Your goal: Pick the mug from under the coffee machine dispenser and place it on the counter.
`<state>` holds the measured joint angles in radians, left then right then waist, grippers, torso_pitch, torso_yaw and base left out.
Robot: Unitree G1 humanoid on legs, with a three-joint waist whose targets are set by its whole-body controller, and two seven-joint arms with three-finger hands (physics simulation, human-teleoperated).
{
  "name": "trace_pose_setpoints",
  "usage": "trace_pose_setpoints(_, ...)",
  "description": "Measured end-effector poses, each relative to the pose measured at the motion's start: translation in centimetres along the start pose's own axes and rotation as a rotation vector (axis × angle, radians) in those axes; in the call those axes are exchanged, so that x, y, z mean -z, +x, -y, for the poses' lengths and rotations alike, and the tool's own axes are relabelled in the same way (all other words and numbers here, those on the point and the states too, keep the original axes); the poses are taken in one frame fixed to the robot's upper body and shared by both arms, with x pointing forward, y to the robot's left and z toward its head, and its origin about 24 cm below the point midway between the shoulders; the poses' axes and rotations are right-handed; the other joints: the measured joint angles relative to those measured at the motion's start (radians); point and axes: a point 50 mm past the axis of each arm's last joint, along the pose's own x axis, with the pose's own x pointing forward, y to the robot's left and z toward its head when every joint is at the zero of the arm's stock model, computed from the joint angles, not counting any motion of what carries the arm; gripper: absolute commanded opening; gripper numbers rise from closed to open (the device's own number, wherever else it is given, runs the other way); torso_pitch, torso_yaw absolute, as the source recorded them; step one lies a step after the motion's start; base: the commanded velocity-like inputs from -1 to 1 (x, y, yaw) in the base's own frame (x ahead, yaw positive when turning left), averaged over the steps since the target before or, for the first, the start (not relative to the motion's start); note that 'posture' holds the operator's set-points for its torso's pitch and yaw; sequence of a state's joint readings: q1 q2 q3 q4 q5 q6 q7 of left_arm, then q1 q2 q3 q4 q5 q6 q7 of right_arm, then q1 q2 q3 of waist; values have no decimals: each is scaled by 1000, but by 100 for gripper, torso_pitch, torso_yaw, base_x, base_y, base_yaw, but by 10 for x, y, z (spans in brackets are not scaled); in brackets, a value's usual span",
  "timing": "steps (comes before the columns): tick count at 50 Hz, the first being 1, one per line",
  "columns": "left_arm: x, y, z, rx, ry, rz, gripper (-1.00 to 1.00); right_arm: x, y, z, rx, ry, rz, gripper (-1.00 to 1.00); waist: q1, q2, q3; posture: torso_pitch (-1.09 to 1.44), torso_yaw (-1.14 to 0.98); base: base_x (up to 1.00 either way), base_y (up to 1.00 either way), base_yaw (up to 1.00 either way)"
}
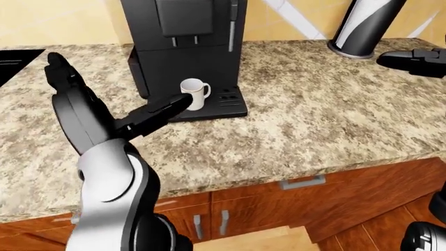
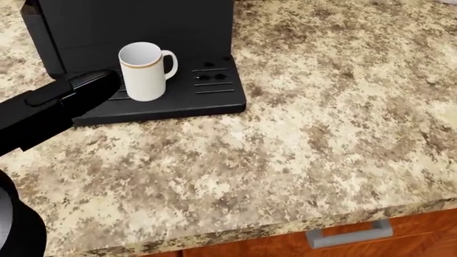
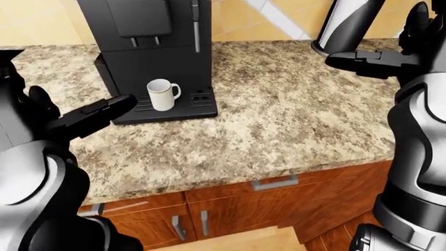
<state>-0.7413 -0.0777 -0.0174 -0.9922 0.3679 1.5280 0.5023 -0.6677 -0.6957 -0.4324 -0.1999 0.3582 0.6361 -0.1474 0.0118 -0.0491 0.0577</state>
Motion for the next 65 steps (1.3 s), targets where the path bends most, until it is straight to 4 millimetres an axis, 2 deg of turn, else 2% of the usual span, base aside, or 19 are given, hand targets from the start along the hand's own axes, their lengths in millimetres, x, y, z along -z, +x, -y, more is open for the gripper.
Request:
trace_pose_setpoints(14,8,-9,30,-21,-5,-18,100,1,0,0,0,3,0,100,5,-17,-3,0,0,0,0,0)
trace_pose_setpoints(22,11,-14,38,-55,-41,2,100,0,-1,0,-2,3,1,100,10,-25,-4,0,0,0,0,0)
trace_pose_setpoints(33,16,-22,55,-19,-24,8,100,0,-1,1,-2,4,5,100,15,-36,-4,0,0,0,0,0)
trace_pose_setpoints(44,24,-19,72,15,4,3,100,3,-3,1,-1,5,0,100,18,-44,-4,0,0,0,0,0)
trace_pose_setpoints(51,39,-12,85,-8,18,-56,100,2,-2,2,1,6,2,100,17,-47,-7,0,0,0,0,0)
trace_pose_setpoints(56,47,-17,89,-5,13,-80,100,3,-2,3,3,6,0,100,15,-48,-7,0,0,0,0,0)
trace_pose_setpoints(65,52,-13,95,-20,5,-102,100,2,-2,3,4,6,1,100,15,-44,-10,0,0,0,0,0)
